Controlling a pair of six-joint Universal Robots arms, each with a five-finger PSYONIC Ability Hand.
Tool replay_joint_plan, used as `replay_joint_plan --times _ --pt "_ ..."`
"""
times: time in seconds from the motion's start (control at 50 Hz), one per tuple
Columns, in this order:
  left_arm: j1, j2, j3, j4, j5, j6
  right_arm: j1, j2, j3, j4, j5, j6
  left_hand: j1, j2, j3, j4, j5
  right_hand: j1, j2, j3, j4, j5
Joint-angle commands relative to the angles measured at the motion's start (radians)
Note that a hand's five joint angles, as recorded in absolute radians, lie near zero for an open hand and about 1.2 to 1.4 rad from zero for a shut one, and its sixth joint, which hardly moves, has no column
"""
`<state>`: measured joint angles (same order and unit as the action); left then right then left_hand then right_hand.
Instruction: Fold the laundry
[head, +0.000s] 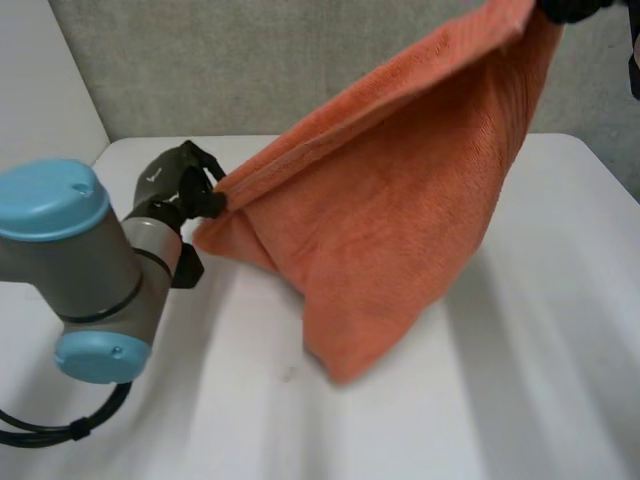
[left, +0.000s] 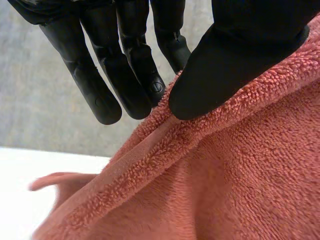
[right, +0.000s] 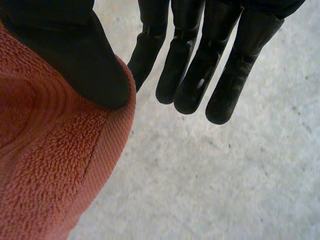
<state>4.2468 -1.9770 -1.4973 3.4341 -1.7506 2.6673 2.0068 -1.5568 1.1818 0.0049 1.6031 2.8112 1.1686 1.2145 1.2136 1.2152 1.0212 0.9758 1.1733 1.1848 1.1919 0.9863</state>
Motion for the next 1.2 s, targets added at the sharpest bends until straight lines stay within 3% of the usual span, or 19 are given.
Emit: replay_joint_plan --times 0.02,0.24,0.4,0.5,0.54,0.62,0.66,0.7,0.76,0.88,1.06,1.14,1.2 --pt "0.001 0.084 -0.037 0.002 0.049 0.115 -0.068 0.041 0.096 -0.003 -0.008 0.004 0.228 0.182 0.183 0.181 0.200 0.420 0.223 0.211 0.204 0.235" --pt "0.007 0.161 -0.115 0.001 0.059 0.266 -0.169 0.273 0.297 -0.002 -0.026 -0.010 0.228 0.182 0.183 0.181 0.200 0.420 0.223 0.211 0.204 0.235" --pt "-0.004 0.021 -0.106 0.011 0.063 0.436 -0.164 0.377 0.302 -0.039 -0.081 -0.007 0.228 0.182 0.183 0.181 0.200 0.420 0.223 0.211 0.204 0.235" --pt "-0.004 -0.121 0.085 0.042 0.086 0.510 -0.163 0.428 0.187 -0.175 -0.075 -0.004 0.228 0.182 0.183 0.181 0.200 0.420 0.223 0.211 0.204 0.235" --pt "0.007 -0.167 0.259 0.054 0.086 0.526 -0.158 0.448 0.063 -0.251 -0.055 0.007 0.228 0.182 0.183 0.181 0.200 0.420 0.223 0.211 0.204 0.235" --pt "0.016 -0.161 0.411 0.103 0.088 0.533 -0.143 0.449 -0.060 -0.348 -0.022 0.030 0.228 0.182 0.183 0.181 0.200 0.420 0.223 0.211 0.204 0.235" --pt "0.024 -0.143 0.462 0.169 0.088 0.531 -0.134 0.443 -0.099 -0.414 -0.011 0.042 0.228 0.182 0.183 0.181 0.200 0.420 0.223 0.211 0.204 0.235" --pt "0.039 -0.062 0.479 0.328 0.083 0.530 -0.134 0.422 -0.129 -0.585 -0.006 0.068 0.228 0.182 0.183 0.181 0.200 0.420 0.223 0.211 0.204 0.235" --pt "0.047 -0.004 0.464 0.407 0.080 0.530 -0.132 0.385 -0.101 -0.707 -0.008 0.074 0.228 0.182 0.183 0.181 0.200 0.420 0.223 0.211 0.204 0.235" --pt "0.061 0.026 0.347 0.344 0.083 0.526 -0.138 0.348 -0.002 -0.681 -0.042 0.077 0.228 0.182 0.183 0.181 0.200 0.420 0.223 0.211 0.204 0.235" --pt "0.104 -0.005 0.037 0.252 0.082 0.520 -0.143 0.346 0.228 -0.526 -0.258 0.085 0.228 0.182 0.183 0.181 0.200 0.420 0.223 0.211 0.204 0.235" --pt "0.099 -0.078 -0.066 0.234 0.083 0.525 -0.143 0.424 0.298 -0.393 -0.330 0.073 0.228 0.182 0.183 0.181 0.200 0.420 0.223 0.211 0.204 0.235" --pt "0.084 -0.121 -0.102 0.202 0.086 0.528 -0.143 0.495 0.302 -0.294 -0.321 0.050 0.228 0.182 0.183 0.181 0.200 0.420 0.223 0.211 0.204 0.235"
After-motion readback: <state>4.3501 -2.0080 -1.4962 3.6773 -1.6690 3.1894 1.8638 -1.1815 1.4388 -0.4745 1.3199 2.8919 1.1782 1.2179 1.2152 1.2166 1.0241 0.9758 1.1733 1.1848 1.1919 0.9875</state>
